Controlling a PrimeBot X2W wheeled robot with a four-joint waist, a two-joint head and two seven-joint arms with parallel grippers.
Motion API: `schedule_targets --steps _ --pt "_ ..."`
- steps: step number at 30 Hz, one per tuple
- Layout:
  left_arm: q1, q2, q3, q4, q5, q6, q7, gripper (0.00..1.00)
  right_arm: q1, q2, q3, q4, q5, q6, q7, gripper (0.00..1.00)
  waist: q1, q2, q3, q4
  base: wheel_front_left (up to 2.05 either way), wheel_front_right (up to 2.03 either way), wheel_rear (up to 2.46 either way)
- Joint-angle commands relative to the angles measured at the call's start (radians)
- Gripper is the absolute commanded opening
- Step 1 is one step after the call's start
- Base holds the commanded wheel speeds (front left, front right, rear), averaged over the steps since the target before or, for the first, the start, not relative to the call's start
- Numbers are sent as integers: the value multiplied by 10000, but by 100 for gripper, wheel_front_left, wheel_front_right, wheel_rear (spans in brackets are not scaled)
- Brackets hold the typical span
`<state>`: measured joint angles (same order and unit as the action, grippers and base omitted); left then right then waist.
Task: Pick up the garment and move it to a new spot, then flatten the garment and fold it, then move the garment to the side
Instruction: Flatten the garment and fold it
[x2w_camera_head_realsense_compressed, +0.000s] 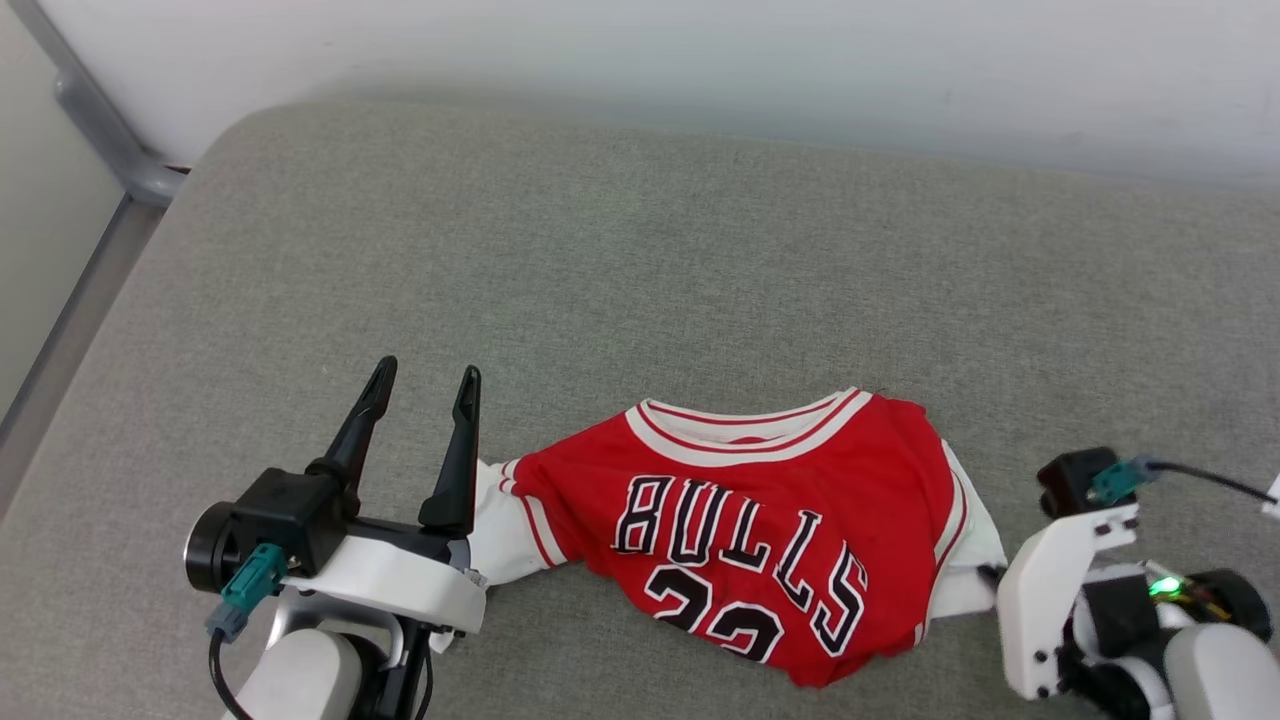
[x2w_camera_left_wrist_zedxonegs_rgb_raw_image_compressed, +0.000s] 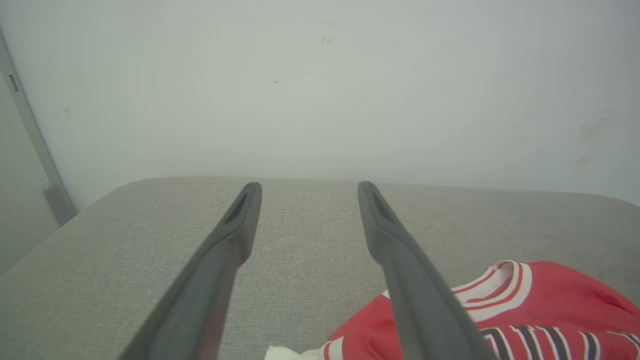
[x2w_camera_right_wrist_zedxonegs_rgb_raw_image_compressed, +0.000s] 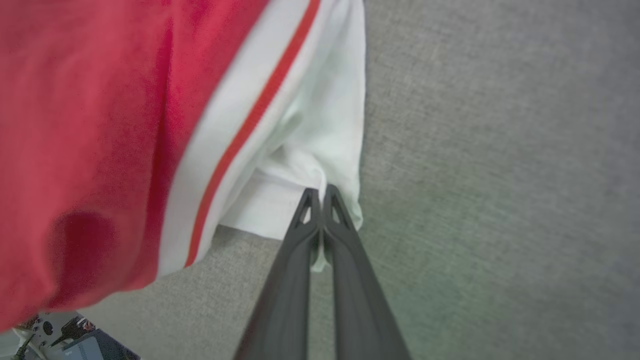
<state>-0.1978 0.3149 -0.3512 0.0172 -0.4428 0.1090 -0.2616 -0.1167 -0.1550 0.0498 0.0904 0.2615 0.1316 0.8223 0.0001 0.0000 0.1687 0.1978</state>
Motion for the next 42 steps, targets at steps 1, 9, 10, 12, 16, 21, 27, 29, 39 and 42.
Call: schedule_targets --steps 1,9,10,12,16,21,27,29,39,42 --pt "106 4 82 32 83 -24 -47 100 -356 -220 -211 -177 -108 -16 -147 0 -1 0 -110 -148 0 0 0" --pt "291 -49 403 -31 198 -149 -38 100 -1077 -757 -1580 -738 -603 -13 -281 0 -1 0 -242 -612 0 0 0" --pt "307 -58 428 -17 201 -167 -38 100 -1047 -722 -1812 -773 -654 -16 -233 0 -1 0 -238 -656 0 0 0" --pt "374 -50 451 44 209 -184 -36 100 -915 -798 -2322 -819 -765 -14 -253 0 -1 0 -222 -734 0 0 0" --pt "434 -27 498 146 207 -194 -38 100 -584 -580 -3521 -520 -929 -14 -496 0 -1 0 -168 -842 0 0 0" --pt "476 34 522 313 140 -195 -38 100 -233 -239 -4411 359 -975 -14 -1198 0 -1 0 -135 -918 0 0 0" --pt "668 100 567 476 30 -130 12 100 -161 219 -4425 1189 -681 -13 -2784 100 -1 0 -328 -1068 0 0 0" --pt "763 116 577 513 -1 -97 29 100 -180 231 -4343 1194 -592 -13 -3666 100 -1 0 -466 -1121 0 0 0" --pt "1372 228 690 525 -171 170 216 100 144 447 -3300 657 -715 -13 -7328 100 -1 0 -1314 -1398 0 0 0" --pt "1539 245 714 478 -238 256 275 100 414 558 -2815 251 -834 -13 -7781 100 -1 0 -1532 -1472 0 0 0"
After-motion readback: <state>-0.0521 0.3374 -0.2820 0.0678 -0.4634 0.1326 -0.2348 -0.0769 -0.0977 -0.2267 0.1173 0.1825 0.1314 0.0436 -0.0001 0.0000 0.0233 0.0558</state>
